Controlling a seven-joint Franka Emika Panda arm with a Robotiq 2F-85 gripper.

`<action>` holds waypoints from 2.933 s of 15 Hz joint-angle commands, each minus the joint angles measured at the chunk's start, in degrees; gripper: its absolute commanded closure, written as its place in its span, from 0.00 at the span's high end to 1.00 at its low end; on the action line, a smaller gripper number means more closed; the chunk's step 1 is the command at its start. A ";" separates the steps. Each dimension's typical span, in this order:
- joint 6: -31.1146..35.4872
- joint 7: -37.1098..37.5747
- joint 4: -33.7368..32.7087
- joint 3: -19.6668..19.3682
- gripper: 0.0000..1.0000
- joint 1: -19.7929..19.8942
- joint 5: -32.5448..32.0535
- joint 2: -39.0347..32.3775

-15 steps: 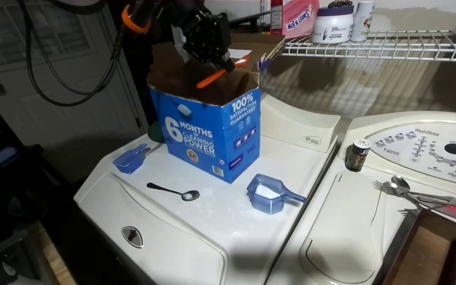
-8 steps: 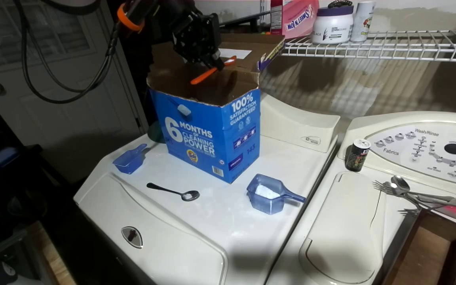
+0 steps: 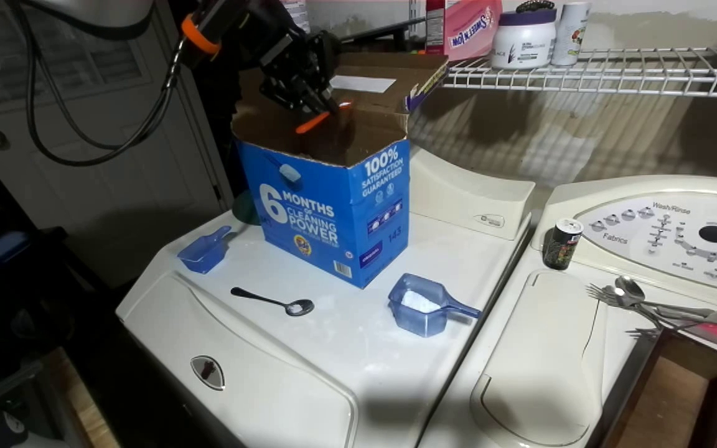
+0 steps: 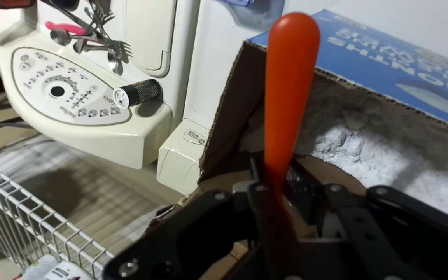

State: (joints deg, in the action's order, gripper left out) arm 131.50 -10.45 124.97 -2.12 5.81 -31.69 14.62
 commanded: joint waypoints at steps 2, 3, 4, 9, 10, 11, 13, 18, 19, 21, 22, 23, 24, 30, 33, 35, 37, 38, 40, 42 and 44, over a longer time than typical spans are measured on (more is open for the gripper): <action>-0.40 -4.42 2.14 1.53 0.04 -0.58 -9.02 2.12; -0.05 -5.04 2.54 1.70 0.04 -0.77 -11.24 2.19; 0.22 -5.34 2.79 1.89 0.04 -0.90 -13.73 2.23; 2.45 -5.53 4.10 2.50 0.04 -2.30 -26.83 2.08; 2.95 -5.55 4.45 2.55 0.04 -2.60 -29.40 2.11; 3.34 -5.58 4.83 2.59 0.04 -2.94 -32.07 2.15; 4.18 -6.09 5.44 2.53 0.04 -3.58 -37.01 2.25; 5.99 -8.59 6.43 2.01 0.04 -4.89 -45.45 2.30; 6.26 -9.22 6.59 1.92 0.04 -5.04 -46.22 2.31; 6.67 -10.89 7.03 1.76 0.04 -5.30 -47.41 2.40; 6.83 -11.72 7.11 1.72 0.04 -5.36 -47.86 2.41; 6.92 -12.58 7.21 1.67 0.04 -5.41 -48.23 2.49; 6.90 -13.24 7.26 1.66 0.04 -5.42 -48.64 2.51; 7.20 -16.63 7.45 1.22 0.04 -5.46 -48.82 2.82; 6.55 -17.23 7.34 1.12 0.04 -5.51 -47.78 2.91; 5.70 -17.13 7.20 0.86 0.04 -5.60 -45.38 3.12; 4.60 -17.66 7.12 0.35 0.04 -5.75 -41.70 3.31; 3.79 -17.74 6.98 0.01 0.04 -5.78 -39.33 3.33; 1.89 -18.29 6.72 -0.77 0.04 -5.94 -32.99 3.43; 0.29 -18.78 6.41 -1.51 0.04 -6.15 -26.33 3.61; -1.64 -18.54 5.75 -1.84 0.04 -6.05 -21.30 3.68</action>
State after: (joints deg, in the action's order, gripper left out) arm 132.83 -27.55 130.78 -2.88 0.81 -60.05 16.80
